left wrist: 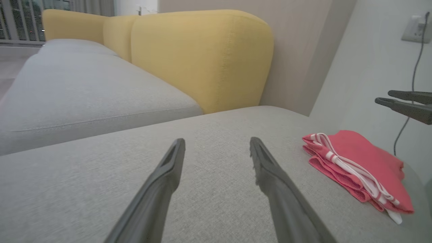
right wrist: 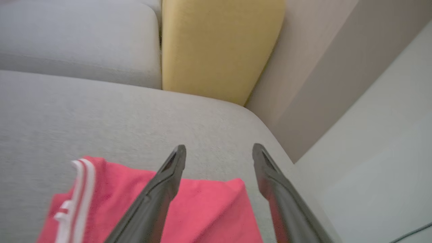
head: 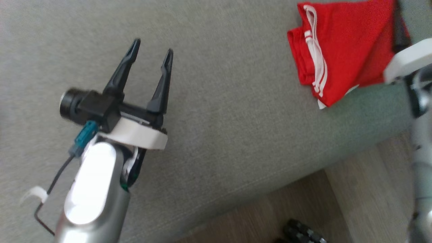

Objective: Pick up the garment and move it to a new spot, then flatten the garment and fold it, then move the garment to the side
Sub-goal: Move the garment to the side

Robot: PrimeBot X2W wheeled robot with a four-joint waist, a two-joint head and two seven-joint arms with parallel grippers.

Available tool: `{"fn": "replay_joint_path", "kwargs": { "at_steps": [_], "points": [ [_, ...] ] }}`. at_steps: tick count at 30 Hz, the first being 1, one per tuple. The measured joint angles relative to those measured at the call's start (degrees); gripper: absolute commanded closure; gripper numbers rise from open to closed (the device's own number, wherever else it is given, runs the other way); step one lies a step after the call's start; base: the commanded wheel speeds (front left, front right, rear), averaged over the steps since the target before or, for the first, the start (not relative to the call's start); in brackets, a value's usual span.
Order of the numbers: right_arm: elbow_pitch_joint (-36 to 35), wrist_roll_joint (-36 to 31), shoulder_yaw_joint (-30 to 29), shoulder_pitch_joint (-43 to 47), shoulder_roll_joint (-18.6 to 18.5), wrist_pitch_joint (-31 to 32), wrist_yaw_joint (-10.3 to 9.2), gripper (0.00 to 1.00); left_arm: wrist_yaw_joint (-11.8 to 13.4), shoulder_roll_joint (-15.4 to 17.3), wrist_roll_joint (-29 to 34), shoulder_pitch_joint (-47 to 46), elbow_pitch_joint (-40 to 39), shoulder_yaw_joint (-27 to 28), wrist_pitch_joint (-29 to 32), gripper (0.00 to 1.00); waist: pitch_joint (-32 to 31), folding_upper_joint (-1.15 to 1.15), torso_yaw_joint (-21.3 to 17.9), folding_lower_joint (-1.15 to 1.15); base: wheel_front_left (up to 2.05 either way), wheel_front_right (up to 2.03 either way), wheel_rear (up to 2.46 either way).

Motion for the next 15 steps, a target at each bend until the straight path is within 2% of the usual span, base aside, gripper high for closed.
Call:
{"fn": "replay_joint_path", "kwargs": {
  "at_steps": [10, 15],
  "points": [
    [-9.1, 6.4, 7.0, 8.9, 5.6, 0.4, 0.00, 0.00, 2.8, -2.6, -2.5, 9.0, -0.6, 5.2, 0.0, 0.00, -10.2, 0.00, 5.2, 0.00, 0.00, 0.00, 0.00],
    [-11.8, 8.8, 5.1, 15.9, 7.6, -0.8, 0.00, 0.00, 5.4, -3.0, -6.5, 13.4, -1.4, 9.2, 0.0, 0.00, -15.1, 0.00, 8.6, 0.00, 0.00, 0.00, 0.00]
  ]
}}
